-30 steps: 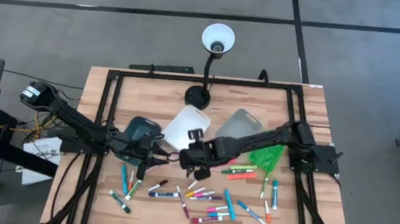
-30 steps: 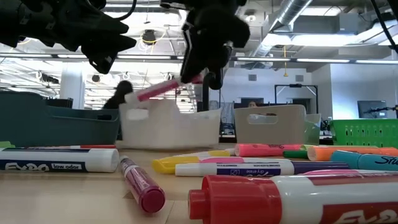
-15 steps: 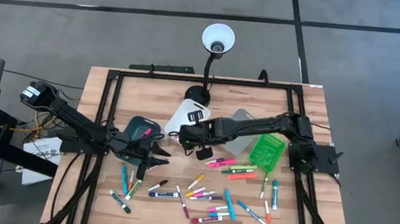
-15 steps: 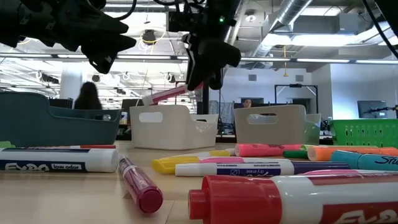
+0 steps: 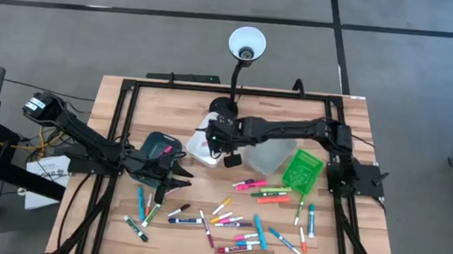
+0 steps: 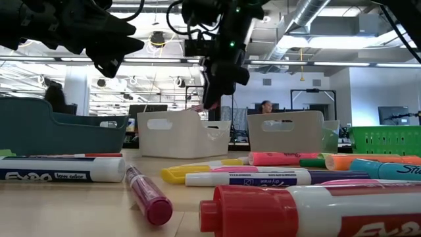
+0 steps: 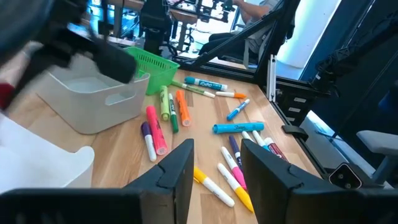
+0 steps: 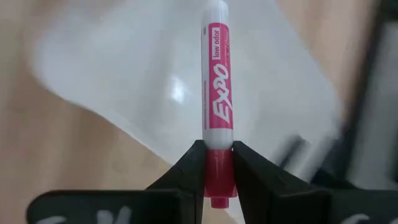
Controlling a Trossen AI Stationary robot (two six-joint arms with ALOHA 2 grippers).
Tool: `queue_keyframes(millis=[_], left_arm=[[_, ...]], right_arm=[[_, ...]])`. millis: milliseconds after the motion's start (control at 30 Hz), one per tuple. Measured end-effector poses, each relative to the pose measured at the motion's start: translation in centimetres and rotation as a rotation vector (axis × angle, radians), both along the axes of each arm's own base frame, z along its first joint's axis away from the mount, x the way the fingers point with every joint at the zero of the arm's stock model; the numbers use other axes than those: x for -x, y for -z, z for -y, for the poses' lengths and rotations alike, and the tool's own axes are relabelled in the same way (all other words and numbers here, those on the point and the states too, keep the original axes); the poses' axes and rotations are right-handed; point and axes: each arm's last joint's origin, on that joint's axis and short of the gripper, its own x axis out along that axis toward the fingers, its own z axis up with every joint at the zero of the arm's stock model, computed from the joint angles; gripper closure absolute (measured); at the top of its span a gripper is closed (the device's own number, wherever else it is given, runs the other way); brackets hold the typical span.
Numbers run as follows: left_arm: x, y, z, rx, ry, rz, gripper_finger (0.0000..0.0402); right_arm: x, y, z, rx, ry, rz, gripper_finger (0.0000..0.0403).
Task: Pick & Place Markers
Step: Put the pink dry erase marker into the white bin
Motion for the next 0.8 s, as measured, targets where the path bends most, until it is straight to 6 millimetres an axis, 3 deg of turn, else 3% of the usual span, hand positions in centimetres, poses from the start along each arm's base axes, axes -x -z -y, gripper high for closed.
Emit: queue_keyframes(millis=[300, 533, 667, 800], left_arm=[[0.0, 0.0, 0.0, 0.000, 0.000, 0.001, 0.0274], [0.0, 0.0, 0.0, 0.000, 0.000, 0.001, 0.0274], [0.0, 0.0, 0.0, 0.000, 0.000, 0.001, 0.0274], [0.0, 0.0, 0.0, 0.001, -0.001, 0.002, 0.0274]], right_arm=[[-1.3, 1.9, -3.2, -0.020, -0.177, 0.009, 0.0344], [-1.6, 2.1, -5.8, -0.010, -0.251, 0.036, 0.0344], [-1.6, 1.9, -6.1, 0.054, -0.266, 0.037, 0.0344], [-1.9, 1.8, -4.9, 0.075, -0.265, 0.051, 0.0344]])
